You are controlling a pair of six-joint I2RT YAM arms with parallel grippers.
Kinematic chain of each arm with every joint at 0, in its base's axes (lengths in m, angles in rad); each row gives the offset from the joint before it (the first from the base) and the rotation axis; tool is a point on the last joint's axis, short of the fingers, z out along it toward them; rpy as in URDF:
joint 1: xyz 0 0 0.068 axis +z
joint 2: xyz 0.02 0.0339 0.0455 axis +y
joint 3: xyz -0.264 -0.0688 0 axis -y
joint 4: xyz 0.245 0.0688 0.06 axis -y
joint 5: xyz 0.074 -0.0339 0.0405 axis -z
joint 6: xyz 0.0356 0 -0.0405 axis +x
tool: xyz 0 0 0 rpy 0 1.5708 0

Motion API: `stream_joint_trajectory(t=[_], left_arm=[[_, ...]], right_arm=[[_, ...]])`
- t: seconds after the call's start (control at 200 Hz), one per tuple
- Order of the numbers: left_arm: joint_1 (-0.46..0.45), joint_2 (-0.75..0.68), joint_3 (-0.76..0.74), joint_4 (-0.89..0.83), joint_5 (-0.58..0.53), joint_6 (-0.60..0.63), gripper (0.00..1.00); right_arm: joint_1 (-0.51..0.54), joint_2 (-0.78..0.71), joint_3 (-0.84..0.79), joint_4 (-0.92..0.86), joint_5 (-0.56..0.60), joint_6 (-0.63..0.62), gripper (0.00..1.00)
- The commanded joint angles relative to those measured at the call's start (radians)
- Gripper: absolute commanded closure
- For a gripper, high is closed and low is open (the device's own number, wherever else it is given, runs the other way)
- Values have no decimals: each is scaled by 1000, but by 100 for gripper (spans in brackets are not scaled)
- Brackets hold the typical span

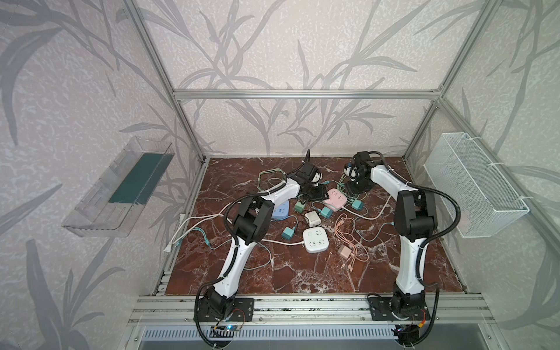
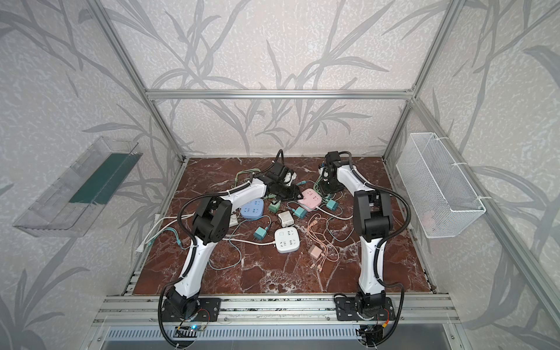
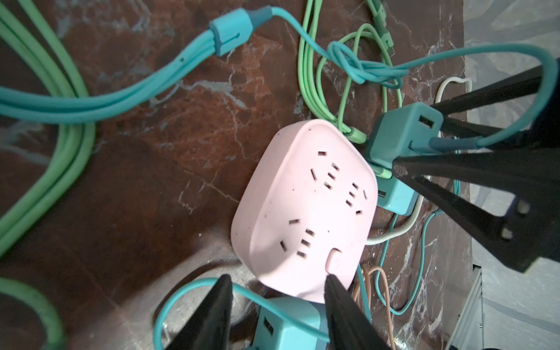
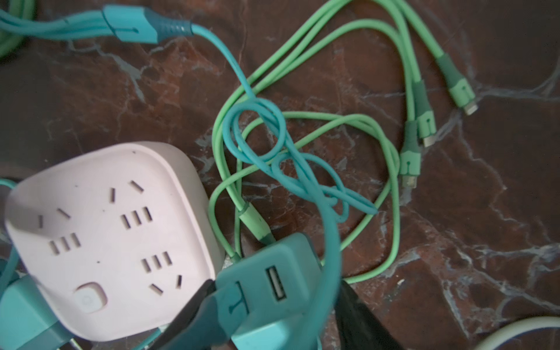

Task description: Pull the plug off the socket

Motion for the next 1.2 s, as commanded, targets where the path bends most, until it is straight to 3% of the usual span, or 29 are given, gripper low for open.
stream_joint_trajectory(t=[0.0,0.295,0.735,0.985,1.195], left_arm=[[-2,-70,-16,38,-37,8,45],[-3,-122,-67,93,-83,8,35],[-2,-188,-137,125,-183,29,19],[-3,-265,-227,175,-261,44,14],[-2,-366,-356,222,-368,89,10]], right_arm=[[-3,-98,-25,45,-13,17,36],[-5,-291,-245,276,-23,39,30],[-7,-588,-624,648,-50,23,12],[-7,-723,-837,825,-4,38,5],[-8,-841,-1083,1089,75,52,1]])
